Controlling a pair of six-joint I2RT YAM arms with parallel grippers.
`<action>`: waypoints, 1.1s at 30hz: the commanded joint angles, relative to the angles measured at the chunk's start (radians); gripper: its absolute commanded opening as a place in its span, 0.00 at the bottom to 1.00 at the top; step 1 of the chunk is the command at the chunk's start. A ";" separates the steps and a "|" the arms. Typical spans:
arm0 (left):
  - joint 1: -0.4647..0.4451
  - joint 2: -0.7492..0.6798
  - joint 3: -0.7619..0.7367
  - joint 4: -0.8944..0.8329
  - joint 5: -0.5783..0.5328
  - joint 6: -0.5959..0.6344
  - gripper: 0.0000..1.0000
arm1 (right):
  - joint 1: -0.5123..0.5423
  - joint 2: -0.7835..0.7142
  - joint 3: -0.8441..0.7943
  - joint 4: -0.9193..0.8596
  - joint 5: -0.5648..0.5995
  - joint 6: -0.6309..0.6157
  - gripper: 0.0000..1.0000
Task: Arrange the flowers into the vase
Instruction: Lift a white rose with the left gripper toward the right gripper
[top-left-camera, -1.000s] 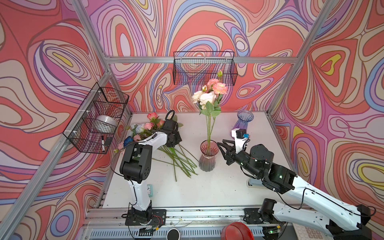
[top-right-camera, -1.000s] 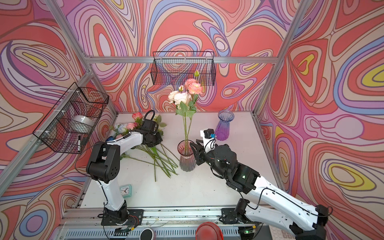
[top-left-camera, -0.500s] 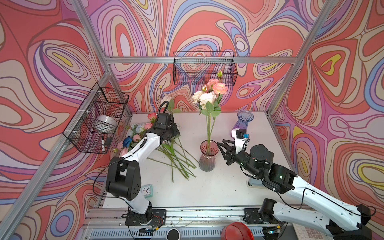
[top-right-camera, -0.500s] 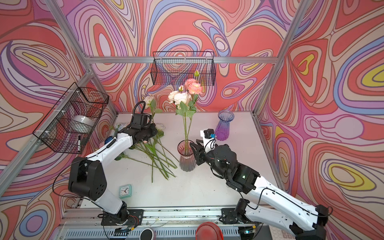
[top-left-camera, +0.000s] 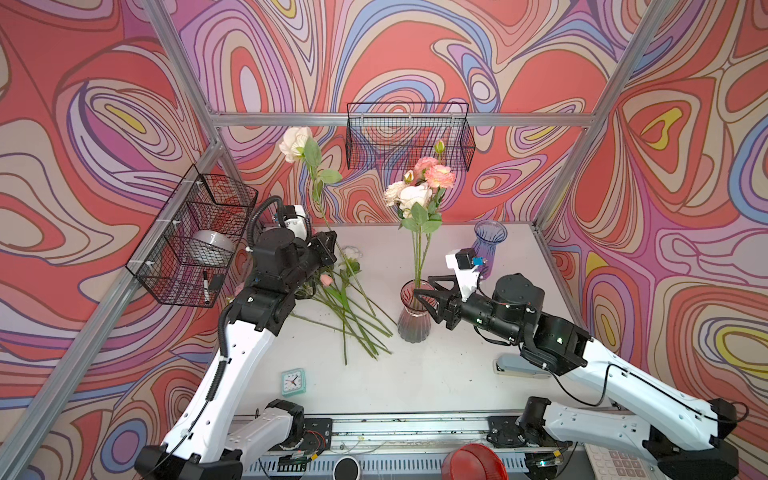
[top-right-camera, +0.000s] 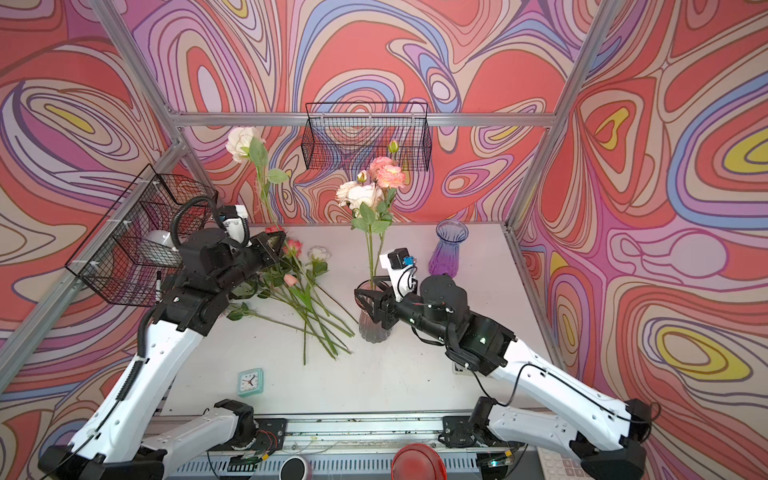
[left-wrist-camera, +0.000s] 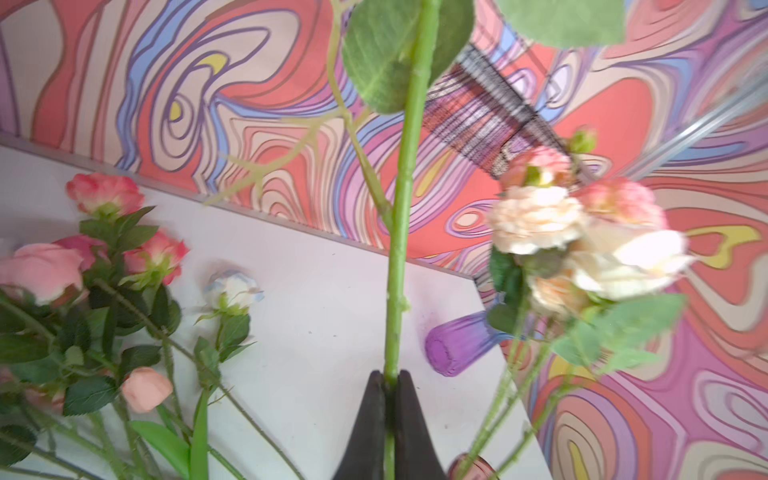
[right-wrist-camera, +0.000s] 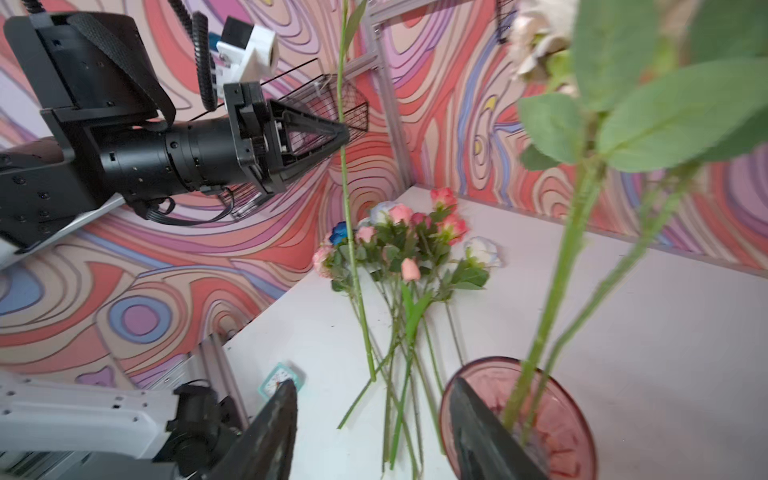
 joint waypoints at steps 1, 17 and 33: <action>-0.001 -0.088 -0.039 0.005 0.204 0.018 0.00 | 0.002 0.087 0.074 -0.007 -0.242 0.028 0.61; -0.001 -0.184 -0.119 0.309 0.771 -0.073 0.00 | 0.035 0.353 0.371 0.000 -0.402 0.089 0.50; -0.002 -0.142 -0.104 0.463 0.736 -0.214 0.89 | 0.041 0.258 0.295 0.078 -0.362 0.089 0.00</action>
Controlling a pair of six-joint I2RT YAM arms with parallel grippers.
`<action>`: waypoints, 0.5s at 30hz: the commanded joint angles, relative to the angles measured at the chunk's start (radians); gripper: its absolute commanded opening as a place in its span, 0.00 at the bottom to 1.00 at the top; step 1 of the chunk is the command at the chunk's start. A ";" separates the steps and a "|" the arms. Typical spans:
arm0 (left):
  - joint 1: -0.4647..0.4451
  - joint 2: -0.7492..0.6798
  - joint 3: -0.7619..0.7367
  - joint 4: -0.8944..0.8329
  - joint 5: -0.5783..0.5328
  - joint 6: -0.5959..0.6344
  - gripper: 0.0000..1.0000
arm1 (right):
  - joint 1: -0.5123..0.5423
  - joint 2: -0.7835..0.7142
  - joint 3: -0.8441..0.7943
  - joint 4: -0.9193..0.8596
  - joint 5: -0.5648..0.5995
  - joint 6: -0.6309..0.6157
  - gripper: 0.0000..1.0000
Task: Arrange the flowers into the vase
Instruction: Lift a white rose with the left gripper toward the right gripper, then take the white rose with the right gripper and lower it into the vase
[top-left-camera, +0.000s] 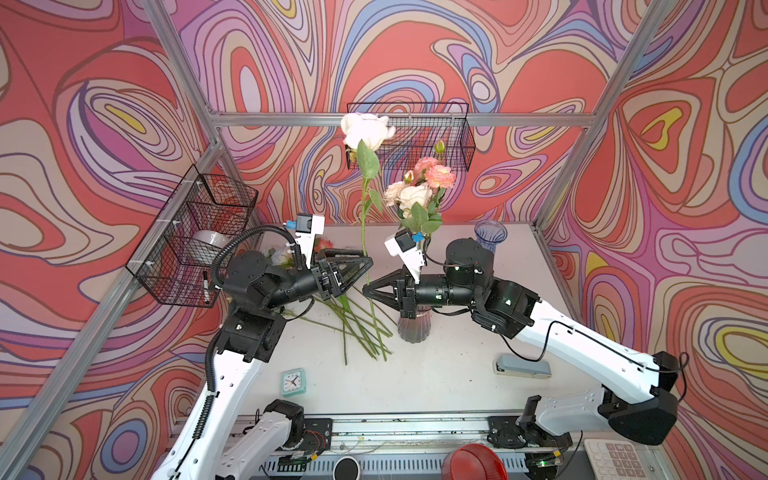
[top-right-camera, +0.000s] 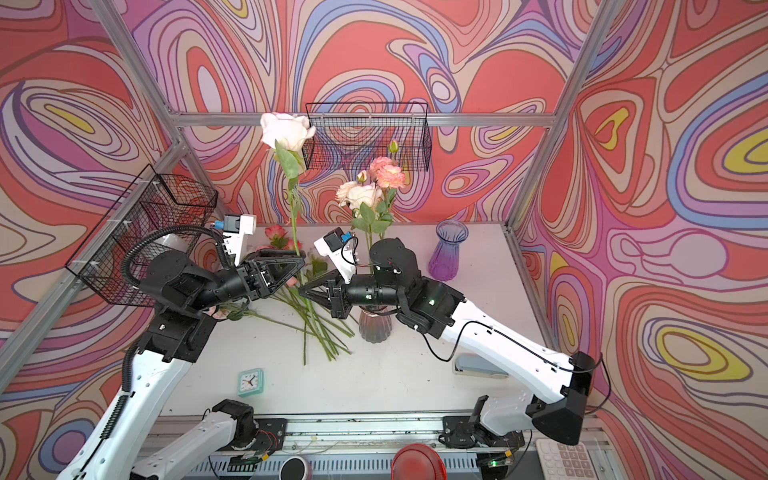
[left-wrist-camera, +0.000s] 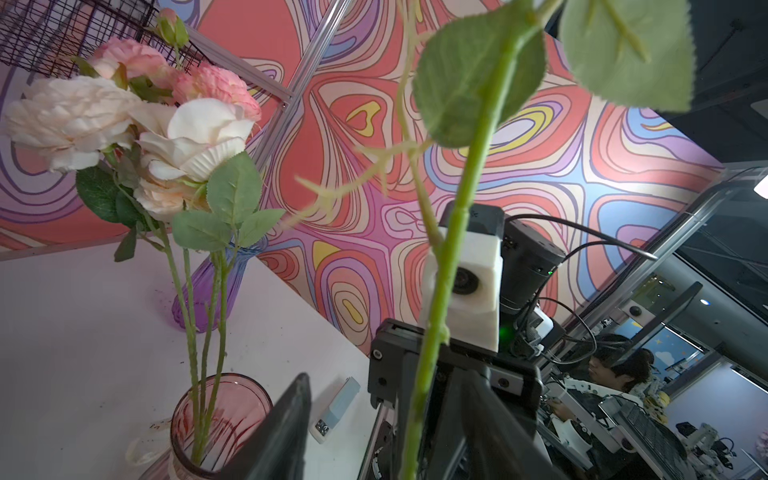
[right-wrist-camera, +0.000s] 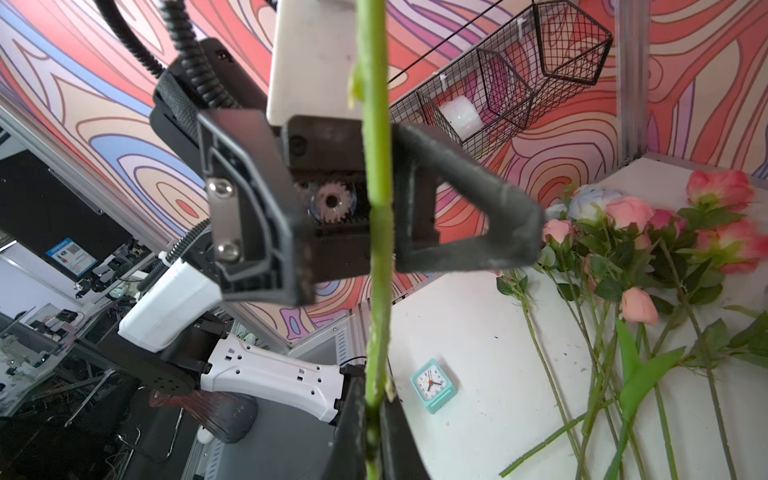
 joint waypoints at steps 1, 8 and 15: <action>0.000 -0.033 0.003 0.065 -0.058 -0.027 0.94 | 0.003 -0.088 -0.042 0.026 0.096 -0.034 0.00; 0.000 -0.176 -0.066 -0.114 -0.337 0.143 1.00 | 0.004 -0.272 -0.158 0.039 0.474 -0.159 0.00; -0.001 -0.269 -0.199 -0.173 -0.466 0.171 1.00 | 0.003 -0.340 -0.256 0.227 0.789 -0.381 0.00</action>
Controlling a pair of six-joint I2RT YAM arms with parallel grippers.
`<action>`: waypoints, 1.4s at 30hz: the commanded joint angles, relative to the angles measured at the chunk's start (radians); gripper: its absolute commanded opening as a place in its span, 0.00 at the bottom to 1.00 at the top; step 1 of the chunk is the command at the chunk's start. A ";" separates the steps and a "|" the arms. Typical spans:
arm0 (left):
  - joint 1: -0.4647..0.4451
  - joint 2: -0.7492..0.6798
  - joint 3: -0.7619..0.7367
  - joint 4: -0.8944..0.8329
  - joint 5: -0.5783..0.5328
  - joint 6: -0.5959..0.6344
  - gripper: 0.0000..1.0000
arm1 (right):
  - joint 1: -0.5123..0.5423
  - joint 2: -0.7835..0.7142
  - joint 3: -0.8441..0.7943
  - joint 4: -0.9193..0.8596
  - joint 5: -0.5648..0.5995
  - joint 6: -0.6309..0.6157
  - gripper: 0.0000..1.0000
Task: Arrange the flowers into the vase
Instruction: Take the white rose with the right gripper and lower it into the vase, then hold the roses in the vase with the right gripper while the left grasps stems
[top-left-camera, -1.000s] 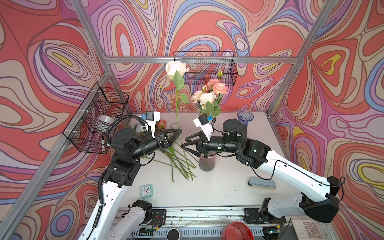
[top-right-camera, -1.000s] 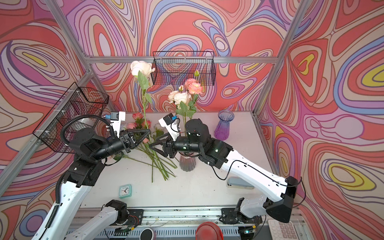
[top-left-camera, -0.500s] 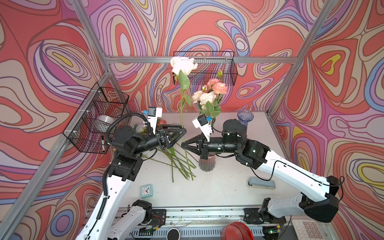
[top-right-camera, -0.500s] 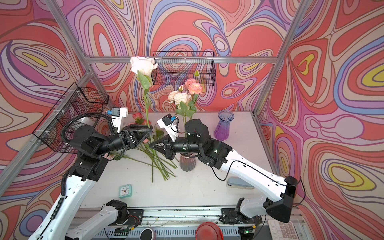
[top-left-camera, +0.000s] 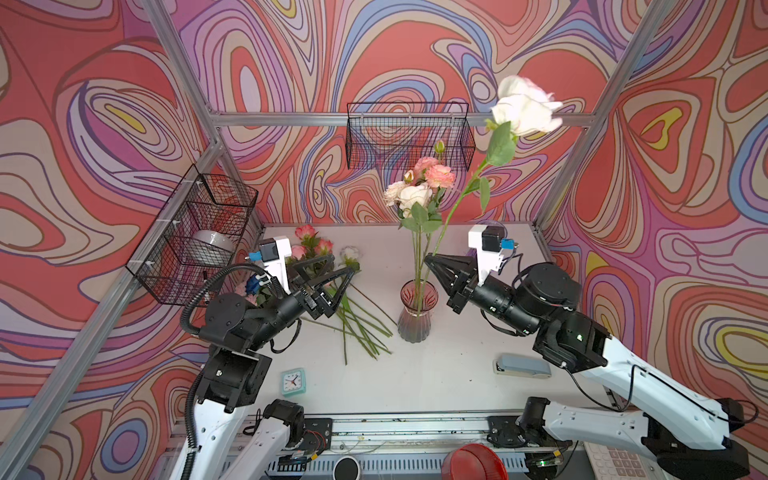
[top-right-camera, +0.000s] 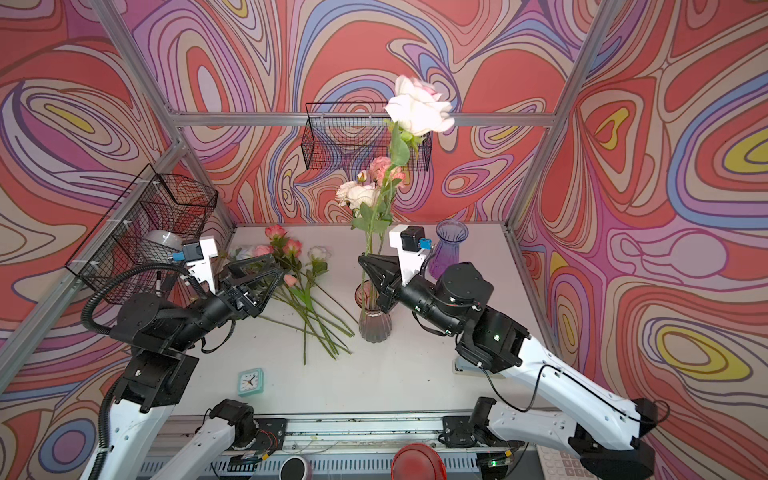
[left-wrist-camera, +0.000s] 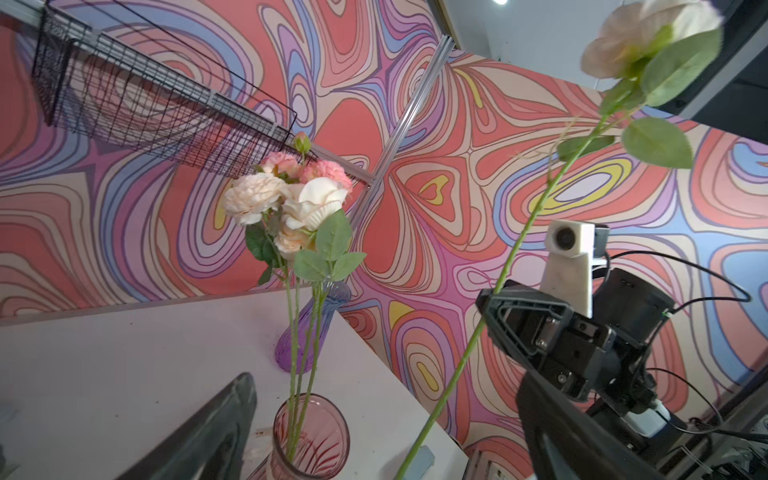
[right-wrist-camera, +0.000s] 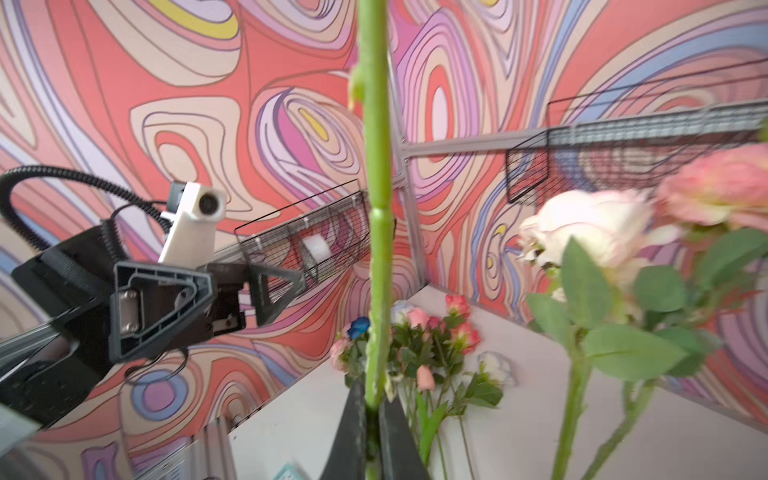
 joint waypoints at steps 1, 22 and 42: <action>-0.001 -0.013 -0.052 -0.064 -0.092 0.032 1.00 | 0.002 0.014 -0.048 0.142 0.225 -0.162 0.00; 0.000 -0.019 -0.130 -0.129 -0.144 0.038 1.00 | -0.135 0.137 -0.365 0.344 0.168 0.048 0.00; 0.000 0.064 -0.077 -0.337 -0.246 0.024 1.00 | -0.135 0.083 -0.221 -0.153 0.097 0.267 0.63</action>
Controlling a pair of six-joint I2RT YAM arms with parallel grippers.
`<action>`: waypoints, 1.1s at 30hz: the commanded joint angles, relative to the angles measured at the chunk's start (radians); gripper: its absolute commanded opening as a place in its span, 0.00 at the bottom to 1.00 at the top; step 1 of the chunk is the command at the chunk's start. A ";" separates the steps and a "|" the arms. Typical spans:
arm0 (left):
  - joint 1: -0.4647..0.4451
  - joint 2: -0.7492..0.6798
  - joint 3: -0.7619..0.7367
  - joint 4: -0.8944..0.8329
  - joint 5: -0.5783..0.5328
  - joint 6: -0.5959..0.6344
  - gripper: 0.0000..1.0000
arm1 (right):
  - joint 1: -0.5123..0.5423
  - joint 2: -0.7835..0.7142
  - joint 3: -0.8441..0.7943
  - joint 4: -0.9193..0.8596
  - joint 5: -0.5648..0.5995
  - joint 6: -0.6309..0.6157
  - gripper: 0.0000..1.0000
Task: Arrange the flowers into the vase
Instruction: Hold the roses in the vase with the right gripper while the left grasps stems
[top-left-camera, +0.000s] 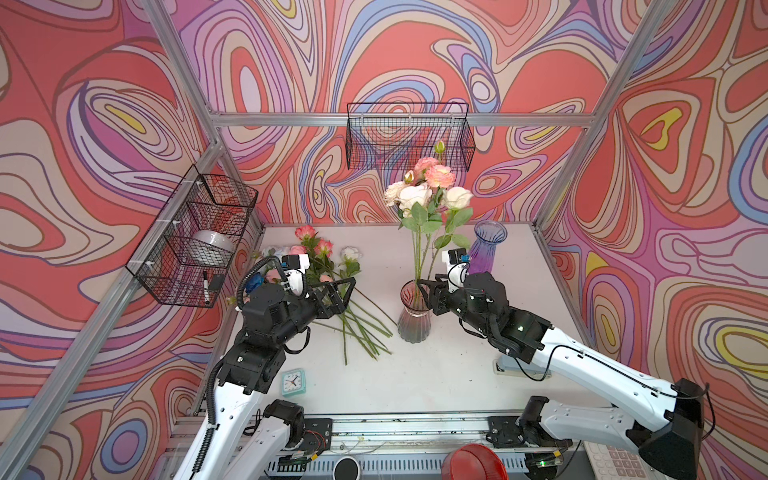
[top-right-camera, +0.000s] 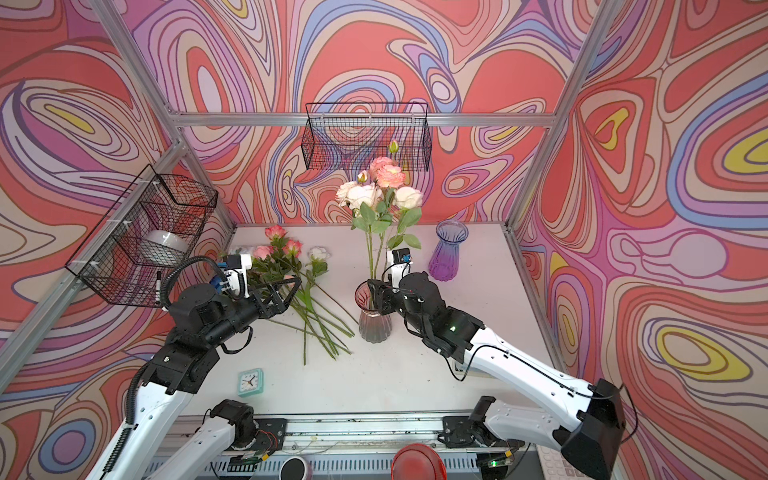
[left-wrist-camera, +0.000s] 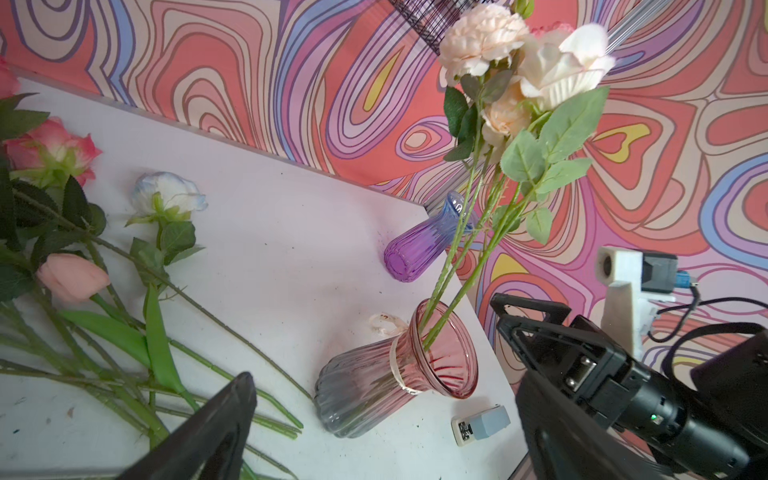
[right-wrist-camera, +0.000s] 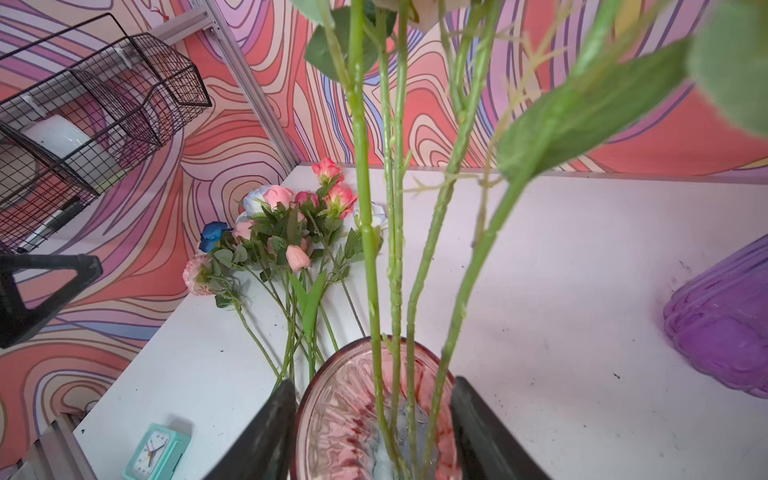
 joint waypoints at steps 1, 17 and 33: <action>0.000 0.017 0.029 -0.075 -0.058 -0.007 1.00 | -0.003 -0.039 0.035 -0.072 -0.020 0.037 0.63; 0.056 0.310 -0.151 -0.084 -0.222 -0.143 0.53 | -0.003 -0.190 -0.008 -0.094 -0.038 0.055 0.40; 0.178 0.443 -0.297 0.142 -0.315 -0.300 0.40 | -0.002 -0.209 -0.038 -0.086 -0.014 0.052 0.39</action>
